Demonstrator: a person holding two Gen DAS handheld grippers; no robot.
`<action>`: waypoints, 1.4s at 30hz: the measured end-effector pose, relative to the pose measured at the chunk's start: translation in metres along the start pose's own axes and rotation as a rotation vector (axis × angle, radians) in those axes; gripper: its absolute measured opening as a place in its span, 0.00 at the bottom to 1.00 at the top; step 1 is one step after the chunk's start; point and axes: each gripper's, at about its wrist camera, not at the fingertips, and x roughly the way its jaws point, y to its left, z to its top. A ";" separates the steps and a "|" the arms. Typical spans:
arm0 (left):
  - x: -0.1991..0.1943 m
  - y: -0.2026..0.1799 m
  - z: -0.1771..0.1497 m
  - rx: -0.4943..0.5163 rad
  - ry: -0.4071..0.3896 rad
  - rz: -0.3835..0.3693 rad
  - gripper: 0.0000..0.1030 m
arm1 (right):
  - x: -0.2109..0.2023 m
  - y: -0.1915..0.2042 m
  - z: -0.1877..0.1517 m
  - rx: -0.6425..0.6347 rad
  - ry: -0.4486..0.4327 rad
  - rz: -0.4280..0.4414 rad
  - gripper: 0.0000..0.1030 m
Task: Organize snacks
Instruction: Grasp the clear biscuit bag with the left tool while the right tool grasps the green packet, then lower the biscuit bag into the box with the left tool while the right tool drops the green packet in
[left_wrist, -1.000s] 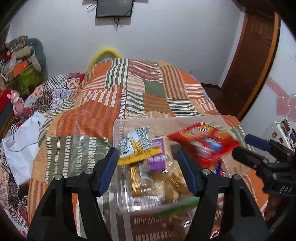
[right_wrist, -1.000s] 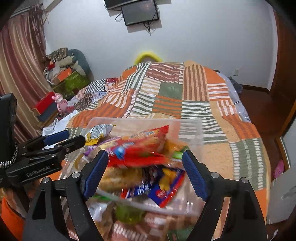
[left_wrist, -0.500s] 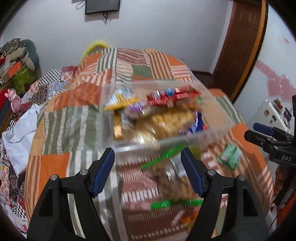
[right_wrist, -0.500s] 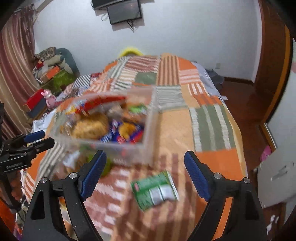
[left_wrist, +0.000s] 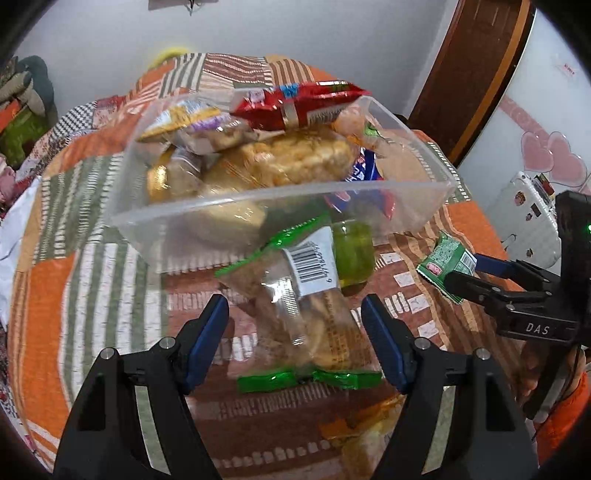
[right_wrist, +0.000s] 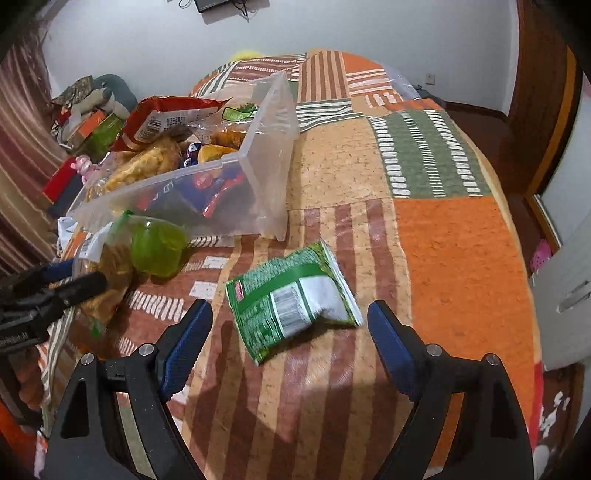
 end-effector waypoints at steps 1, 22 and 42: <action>0.003 -0.001 0.000 0.000 0.004 0.000 0.72 | 0.002 0.002 0.001 -0.003 -0.001 -0.002 0.81; -0.016 0.011 -0.014 -0.029 -0.050 -0.012 0.47 | -0.009 0.030 -0.006 -0.132 -0.079 0.015 0.26; -0.075 0.037 0.040 -0.090 -0.227 0.038 0.47 | -0.055 0.038 0.026 -0.111 -0.259 0.061 0.26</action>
